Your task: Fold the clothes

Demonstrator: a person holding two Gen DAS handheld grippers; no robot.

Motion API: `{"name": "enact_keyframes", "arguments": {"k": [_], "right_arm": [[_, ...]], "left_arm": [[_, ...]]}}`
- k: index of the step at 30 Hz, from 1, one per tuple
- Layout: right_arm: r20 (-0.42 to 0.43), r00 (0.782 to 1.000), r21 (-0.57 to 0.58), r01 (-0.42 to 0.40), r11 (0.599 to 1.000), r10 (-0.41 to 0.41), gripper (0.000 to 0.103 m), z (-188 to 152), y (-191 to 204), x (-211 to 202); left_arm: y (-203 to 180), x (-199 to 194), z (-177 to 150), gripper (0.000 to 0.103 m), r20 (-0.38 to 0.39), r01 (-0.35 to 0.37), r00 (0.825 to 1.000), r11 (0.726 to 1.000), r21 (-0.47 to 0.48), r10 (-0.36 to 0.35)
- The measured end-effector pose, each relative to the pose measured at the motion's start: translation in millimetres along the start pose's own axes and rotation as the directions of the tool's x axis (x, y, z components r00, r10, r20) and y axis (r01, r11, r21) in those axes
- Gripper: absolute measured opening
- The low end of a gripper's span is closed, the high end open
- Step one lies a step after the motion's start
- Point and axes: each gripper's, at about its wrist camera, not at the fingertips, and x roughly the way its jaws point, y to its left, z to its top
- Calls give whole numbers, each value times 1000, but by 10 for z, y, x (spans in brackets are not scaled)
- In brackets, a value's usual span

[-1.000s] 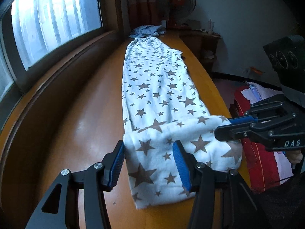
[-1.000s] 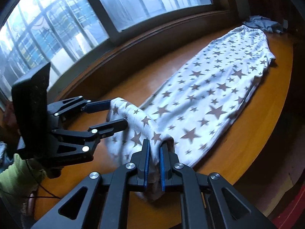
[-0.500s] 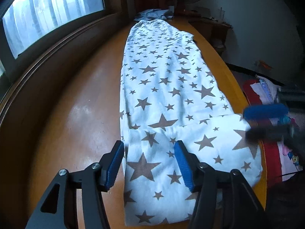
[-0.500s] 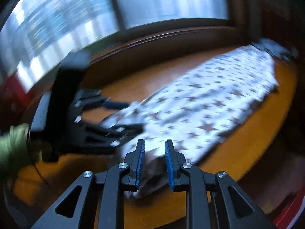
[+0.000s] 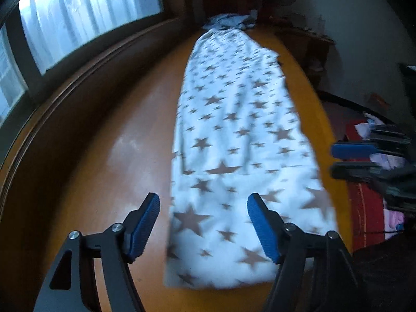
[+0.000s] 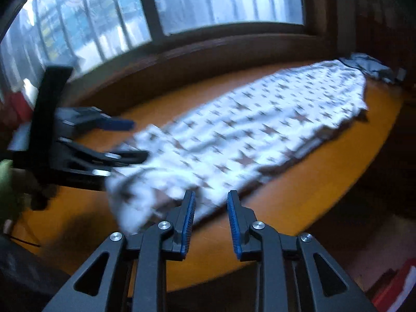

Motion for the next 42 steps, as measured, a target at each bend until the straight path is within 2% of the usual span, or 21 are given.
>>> {"name": "enact_keyframes", "arguments": {"k": [2,6,11,14,16,17,19,22,24,26,27,30,32,34,36,38,40,42], "right_arm": [[-23,1000,-13,7,1000,-7,26,-10,30,50],[-47,999,-54,-30,998,28,26,-22,205,82],[-25,1000,-122,14,992,-18,26,19,418,195],[22,995,-111,97,989,-95,27,70,454,206],[35,986,-77,162,984,-160,27,80,365,216],[37,985,-52,169,984,-167,27,64,289,177],[38,982,-4,185,983,-184,37,33,140,101],[42,965,51,256,965,-258,39,-1,-37,-17],[40,966,108,251,962,-257,39,-9,-166,-101],[51,976,150,202,968,-211,39,4,-202,-174],[49,983,134,171,976,-179,39,20,-154,-173],[5,994,3,106,994,-106,39,7,161,-37],[-29,993,-90,110,990,-113,39,-49,349,80],[-28,991,-156,128,979,-134,39,-88,501,138],[-11,991,-171,131,976,-135,39,-70,561,180],[-3,990,-141,136,981,-138,39,-23,519,246],[8,982,-73,190,979,-190,39,24,383,254],[7,981,12,193,981,-194,40,25,202,221]], "left_arm": [[-65,-23,-34,68,-3,13,1000,1000,-8,-13],[-93,66,-193,68,-28,26,999,999,-47,-27],[26,18,-331,68,1,67,998,992,-105,-68],[33,25,-374,68,4,64,998,994,-88,-64],[24,35,-402,68,10,58,998,996,-72,-57],[28,34,-406,68,15,61,998,996,-72,-60],[43,43,-408,70,21,66,998,995,-77,-64],[66,58,-407,70,24,71,997,994,-84,-69],[77,51,-403,70,29,77,997,993,-88,-75],[93,14,-378,69,40,91,995,991,-96,-87],[102,-6,-365,68,47,98,994,990,-100,-94],[118,-72,-319,68,61,114,992,988,-105,-108],[108,-95,-305,68,66,114,992,988,-105,-107],[85,-75,-314,68,60,120,992,987,-104,-114],[49,-16,-337,68,39,130,991,986,-106,-127],[-11,43,-375,68,18,113,994,990,-89,-112],[-69,57,-399,69,19,84,996,995,-59,-83],[-75,56,-404,69,18,96,995,993,-62,-95]]}}
